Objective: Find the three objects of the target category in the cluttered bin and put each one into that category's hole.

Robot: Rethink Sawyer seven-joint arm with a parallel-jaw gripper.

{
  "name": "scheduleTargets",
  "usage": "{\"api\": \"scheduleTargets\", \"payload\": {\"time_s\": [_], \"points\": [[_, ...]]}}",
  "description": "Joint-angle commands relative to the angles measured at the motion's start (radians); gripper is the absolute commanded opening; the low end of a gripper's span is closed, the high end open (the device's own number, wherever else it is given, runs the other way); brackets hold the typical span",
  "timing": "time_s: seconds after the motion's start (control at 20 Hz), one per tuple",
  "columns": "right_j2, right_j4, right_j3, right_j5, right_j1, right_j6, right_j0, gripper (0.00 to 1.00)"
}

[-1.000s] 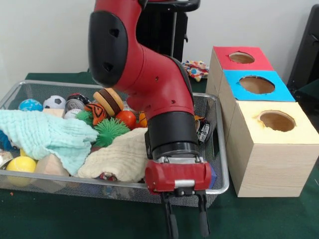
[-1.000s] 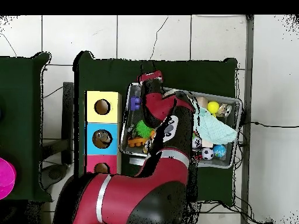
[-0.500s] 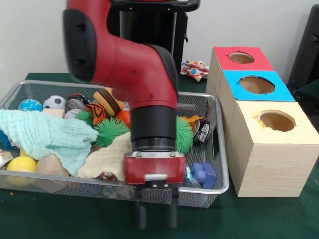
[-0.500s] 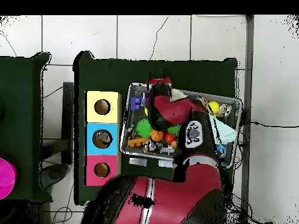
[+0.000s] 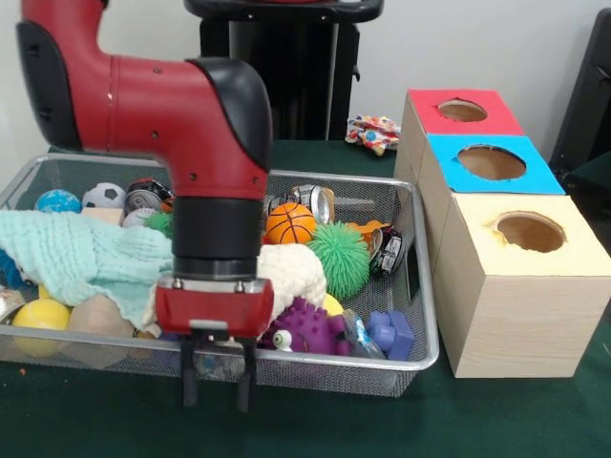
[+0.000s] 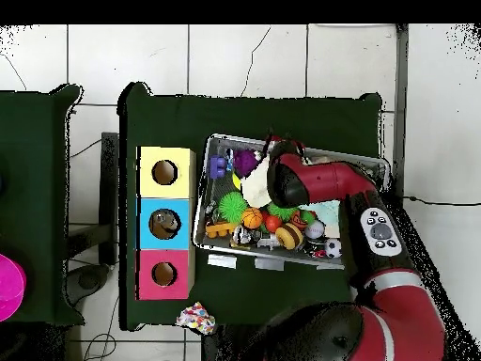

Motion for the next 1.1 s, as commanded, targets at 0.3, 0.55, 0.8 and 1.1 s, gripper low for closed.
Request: {"api": "scheduleTargets", "payload": {"time_s": [0.3,0.55,0.8,1.1], "points": [[-0.001,-0.161,0.268,-0.213,-0.207,-0.012,0.150,1.00],[0.065,-0.167,0.325,-0.233,-0.246,0.034,0.108,1.00],[0.141,-0.160,0.346,-0.172,-0.236,0.031,0.059,1.00],[0.168,-0.112,0.338,-0.054,-0.212,-0.014,0.038,1.00]]}}
